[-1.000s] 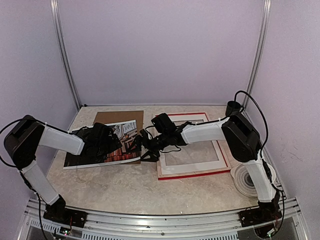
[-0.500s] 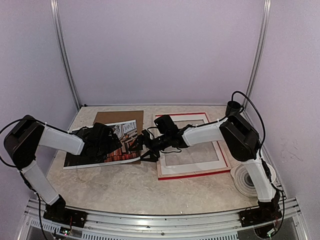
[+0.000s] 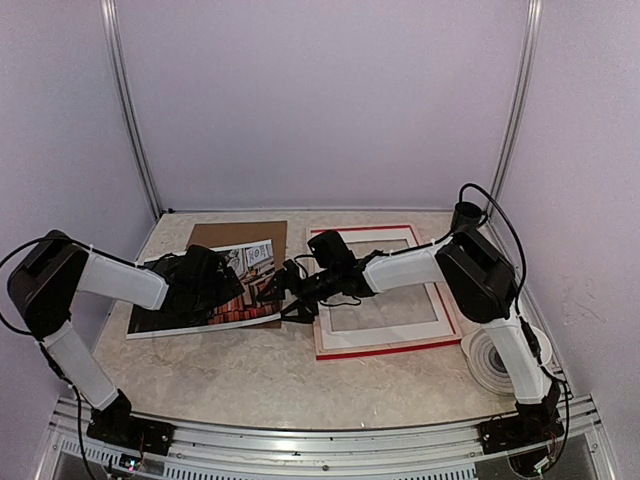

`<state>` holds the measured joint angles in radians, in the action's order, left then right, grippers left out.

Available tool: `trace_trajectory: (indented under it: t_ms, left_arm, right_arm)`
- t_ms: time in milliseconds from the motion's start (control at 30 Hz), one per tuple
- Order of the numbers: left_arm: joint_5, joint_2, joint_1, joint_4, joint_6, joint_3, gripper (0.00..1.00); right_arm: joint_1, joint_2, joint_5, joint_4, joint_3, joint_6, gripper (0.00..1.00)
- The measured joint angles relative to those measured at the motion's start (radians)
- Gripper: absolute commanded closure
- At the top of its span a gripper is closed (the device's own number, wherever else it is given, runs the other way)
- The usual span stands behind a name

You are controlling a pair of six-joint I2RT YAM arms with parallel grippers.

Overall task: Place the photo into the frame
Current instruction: Pick up the photo from the backboard.

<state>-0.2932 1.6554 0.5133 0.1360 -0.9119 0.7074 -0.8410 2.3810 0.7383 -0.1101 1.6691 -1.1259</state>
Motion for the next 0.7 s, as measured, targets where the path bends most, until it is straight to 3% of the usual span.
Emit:
trace_trajectory:
  t_ms: [133, 267, 700]
  left_arm:
    - [0.01, -0.007, 0.001, -0.003, -0.003, 0.0, 0.01]
    - [0.025, -0.02, 0.005, -0.006, -0.006, -0.01, 0.01]
    - [0.047, -0.125, 0.02, -0.074, -0.024, -0.033, 0.01]
  right_arm:
    - [0.0, 0.005, -0.006, 0.0, 0.002, -0.008, 0.22]
    - [0.002, 0.011, -0.018, 0.001, 0.002, -0.017, 0.43]
    - [0.006, 0.06, -0.017, 0.002, 0.041, -0.033, 0.95]
